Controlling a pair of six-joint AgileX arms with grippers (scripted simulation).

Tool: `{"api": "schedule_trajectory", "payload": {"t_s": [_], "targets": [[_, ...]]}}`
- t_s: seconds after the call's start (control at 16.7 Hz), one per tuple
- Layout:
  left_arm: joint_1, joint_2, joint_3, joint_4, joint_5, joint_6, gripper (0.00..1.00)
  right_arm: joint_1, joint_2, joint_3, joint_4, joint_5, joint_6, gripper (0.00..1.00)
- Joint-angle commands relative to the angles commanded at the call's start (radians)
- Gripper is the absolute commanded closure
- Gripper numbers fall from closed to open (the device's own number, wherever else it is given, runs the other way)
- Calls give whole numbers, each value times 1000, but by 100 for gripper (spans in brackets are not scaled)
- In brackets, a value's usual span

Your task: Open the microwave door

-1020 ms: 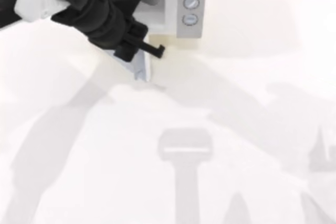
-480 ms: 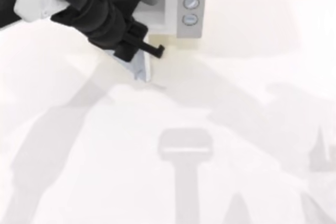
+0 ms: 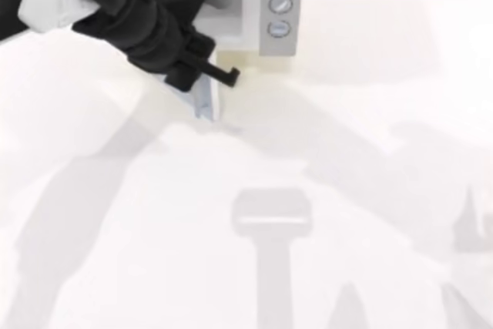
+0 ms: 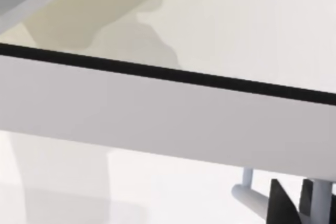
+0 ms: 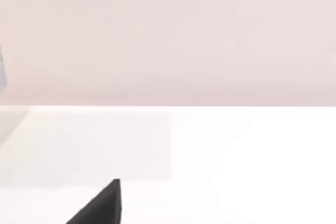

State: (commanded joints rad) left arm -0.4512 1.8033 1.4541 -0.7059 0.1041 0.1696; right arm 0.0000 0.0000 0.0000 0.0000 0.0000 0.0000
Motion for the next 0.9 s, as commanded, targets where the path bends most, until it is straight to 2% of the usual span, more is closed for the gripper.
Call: {"api": "schedule_trajectory", "payload": {"t_s": [0.36, 0.9], "targets": [[52, -45, -46, -7, 67, 133, 100, 0, 0, 0, 0, 0, 0, 0], [54, -46, -49, -9, 70, 137, 100, 0, 0, 0, 0, 0, 0, 0]]}}
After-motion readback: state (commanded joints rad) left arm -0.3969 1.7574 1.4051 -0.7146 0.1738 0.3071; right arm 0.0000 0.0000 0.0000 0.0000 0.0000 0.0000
